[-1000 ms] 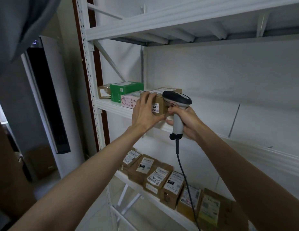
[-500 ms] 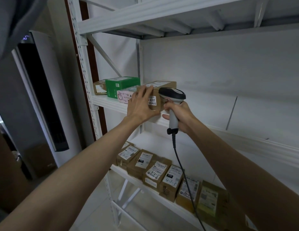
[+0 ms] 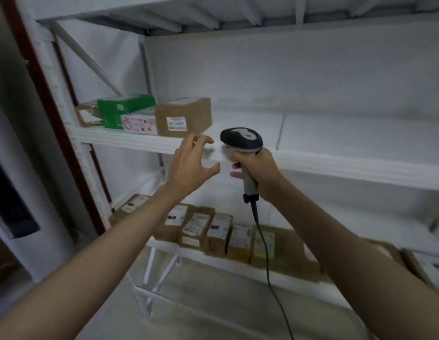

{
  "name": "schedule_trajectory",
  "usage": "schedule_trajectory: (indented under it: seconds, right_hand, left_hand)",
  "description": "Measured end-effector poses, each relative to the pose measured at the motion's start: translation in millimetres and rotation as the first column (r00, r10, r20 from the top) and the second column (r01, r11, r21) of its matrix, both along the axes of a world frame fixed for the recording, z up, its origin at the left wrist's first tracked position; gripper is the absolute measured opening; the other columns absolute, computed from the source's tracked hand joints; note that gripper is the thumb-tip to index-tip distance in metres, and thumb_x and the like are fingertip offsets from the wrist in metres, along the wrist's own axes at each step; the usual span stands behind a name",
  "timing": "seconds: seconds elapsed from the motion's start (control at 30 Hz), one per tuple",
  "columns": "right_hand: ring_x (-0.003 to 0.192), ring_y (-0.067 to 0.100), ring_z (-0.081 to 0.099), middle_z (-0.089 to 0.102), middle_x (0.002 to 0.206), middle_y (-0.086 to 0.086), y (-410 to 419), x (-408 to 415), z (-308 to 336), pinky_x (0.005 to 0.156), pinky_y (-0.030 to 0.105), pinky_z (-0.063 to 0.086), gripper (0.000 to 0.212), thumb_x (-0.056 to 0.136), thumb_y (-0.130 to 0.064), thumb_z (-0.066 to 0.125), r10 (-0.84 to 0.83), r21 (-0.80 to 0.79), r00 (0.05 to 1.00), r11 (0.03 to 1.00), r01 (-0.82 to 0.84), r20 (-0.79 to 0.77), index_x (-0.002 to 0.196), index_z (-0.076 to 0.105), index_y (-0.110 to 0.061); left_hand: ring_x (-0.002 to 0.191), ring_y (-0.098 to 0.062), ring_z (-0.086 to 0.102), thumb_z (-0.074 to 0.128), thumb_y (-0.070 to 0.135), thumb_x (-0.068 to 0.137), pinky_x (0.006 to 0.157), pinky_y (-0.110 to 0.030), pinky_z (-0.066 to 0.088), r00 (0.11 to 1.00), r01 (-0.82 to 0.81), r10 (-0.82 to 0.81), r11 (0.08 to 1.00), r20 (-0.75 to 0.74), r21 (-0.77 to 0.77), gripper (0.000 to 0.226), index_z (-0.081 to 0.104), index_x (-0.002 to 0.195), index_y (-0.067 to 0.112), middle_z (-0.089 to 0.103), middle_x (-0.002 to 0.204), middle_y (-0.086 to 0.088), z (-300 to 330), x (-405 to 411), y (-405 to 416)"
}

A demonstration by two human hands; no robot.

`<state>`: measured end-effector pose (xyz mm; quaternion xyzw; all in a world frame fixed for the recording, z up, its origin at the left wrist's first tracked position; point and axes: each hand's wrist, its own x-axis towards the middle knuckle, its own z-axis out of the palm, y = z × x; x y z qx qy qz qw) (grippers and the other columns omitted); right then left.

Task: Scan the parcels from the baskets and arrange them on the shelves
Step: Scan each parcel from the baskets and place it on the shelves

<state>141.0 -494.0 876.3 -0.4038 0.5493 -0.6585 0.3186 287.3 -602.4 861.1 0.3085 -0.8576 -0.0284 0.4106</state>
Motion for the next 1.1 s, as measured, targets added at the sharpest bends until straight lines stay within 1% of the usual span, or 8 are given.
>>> schedule_trajectory:
  seconds: [0.23, 0.4, 0.57, 0.67, 0.77, 0.93, 1.03, 1.1]
  right_hand:
    - [0.076, 0.021, 0.064, 0.069, 0.086, 0.009, 101.0, 0.5, -66.1, 0.078, 0.047, 0.061, 0.032, 0.083, -0.001, 0.076, -0.344, 0.151, 0.937, 0.924, 0.35, -0.067, 0.114, 0.067, -0.003]
    - [0.075, 0.014, 0.066, 0.07, 0.091, 0.002, 190.5, 19.2, -121.4, 0.059, 0.025, 0.057, 0.042, 0.08, -0.007, 0.079, -0.544, 0.208, 0.834, 0.809, 0.55, -0.089, 0.118, 0.064, -0.01]
    - [0.074, 0.016, 0.066, 0.07, 0.088, 0.0, 298.4, 54.3, -182.3, 0.062, 0.029, 0.06, 0.035, 0.08, -0.009, 0.078, -0.707, 0.325, 0.703, 0.649, 0.688, -0.077, 0.112, 0.065, -0.014]
    - [0.074, 0.015, 0.066, 0.071, 0.093, 0.003, 371.9, 84.1, -218.0, 0.06, 0.029, 0.058, 0.041, 0.081, -0.009, 0.079, -0.796, 0.382, 0.601, 0.534, 0.754, -0.075, 0.118, 0.063, -0.013]
    - [0.072, 0.006, 0.068, 0.07, 0.091, -0.005, 446.1, 118.8, -246.8, 0.058, 0.022, 0.055, 0.04, 0.081, -0.01, 0.08, -0.884, 0.432, 0.461, 0.389, 0.814, -0.072, 0.115, 0.063, -0.019]
    - [0.063, -0.007, 0.065, 0.067, 0.085, -0.013, 562.2, 191.8, -282.0, 0.049, 0.008, 0.046, 0.037, 0.081, -0.005, 0.079, -0.973, 0.495, 0.226, 0.175, 0.851, -0.043, 0.108, 0.062, -0.022]
    - [0.066, 0.001, 0.066, 0.071, 0.085, -0.006, 625.8, 242.6, -299.5, 0.058, 0.02, 0.054, 0.031, 0.081, -0.005, 0.079, -0.992, 0.539, 0.128, 0.109, 0.835, 0.003, 0.096, 0.064, -0.028]
    - [0.068, 0.006, 0.067, 0.072, 0.086, -0.003, 666.5, 276.9, -310.6, 0.06, 0.026, 0.057, 0.03, 0.082, -0.003, 0.077, -0.997, 0.56, 0.062, 0.076, 0.825, 0.044, 0.099, 0.065, -0.026]
  left_hand:
    - [0.104, -0.02, 0.057, 0.079, 0.035, 0.081, 0.087, -0.039, 0.049, 0.934, 0.338, -0.344, 0.938, 0.091, 0.078, 0.051, 0.058, 0.124, 0.018, 0.055, 0.121, -0.001, -63.4, -35.2, 65.0]
    - [0.1, -0.017, 0.056, 0.077, 0.036, 0.084, 0.082, -0.038, 0.05, 0.814, 0.532, -0.565, 0.817, 0.131, 0.22, 0.044, 0.058, 0.12, 0.019, 0.055, 0.116, 0.002, -116.7, -52.4, 129.1]
    - [0.105, -0.017, 0.055, 0.076, 0.029, 0.08, 0.075, -0.036, 0.047, 0.607, 0.682, -0.772, 0.628, 0.188, 0.375, 0.042, 0.059, 0.117, 0.02, 0.053, 0.115, 0.005, -181.9, -53.2, 214.9]
    - [0.107, -0.02, 0.056, 0.076, 0.029, 0.081, 0.081, -0.04, 0.05, 0.474, 0.71, -0.839, 0.544, 0.268, 0.446, 0.045, 0.058, 0.121, 0.021, 0.054, 0.12, 0.003, -223.0, -46.4, 272.7]
    - [0.109, -0.02, 0.057, 0.075, 0.033, 0.081, 0.085, -0.041, 0.051, 0.349, 0.733, -0.881, 0.469, 0.32, 0.493, 0.046, 0.058, 0.122, 0.023, 0.055, 0.123, 0.002, -254.0, -37.3, 335.4]
    - [0.104, -0.017, 0.058, 0.075, 0.033, 0.08, 0.077, -0.036, 0.05, 0.151, 0.751, -0.928, 0.332, 0.342, 0.571, 0.044, 0.056, 0.119, 0.028, 0.051, 0.117, 0.011, -288.8, -12.9, 446.3]
    - [0.104, -0.018, 0.059, 0.073, 0.032, 0.082, 0.084, -0.041, 0.053, 0.033, 0.742, -0.94, 0.25, 0.339, 0.622, 0.043, 0.056, 0.121, 0.025, 0.051, 0.114, 0.01, -308.2, 12.0, 514.8]
    - [0.106, -0.022, 0.06, 0.072, 0.03, 0.084, 0.087, -0.045, 0.052, -0.034, 0.731, -0.934, 0.22, 0.356, 0.646, 0.043, 0.055, 0.122, 0.022, 0.054, 0.118, 0.003, -320.3, 33.5, 561.6]
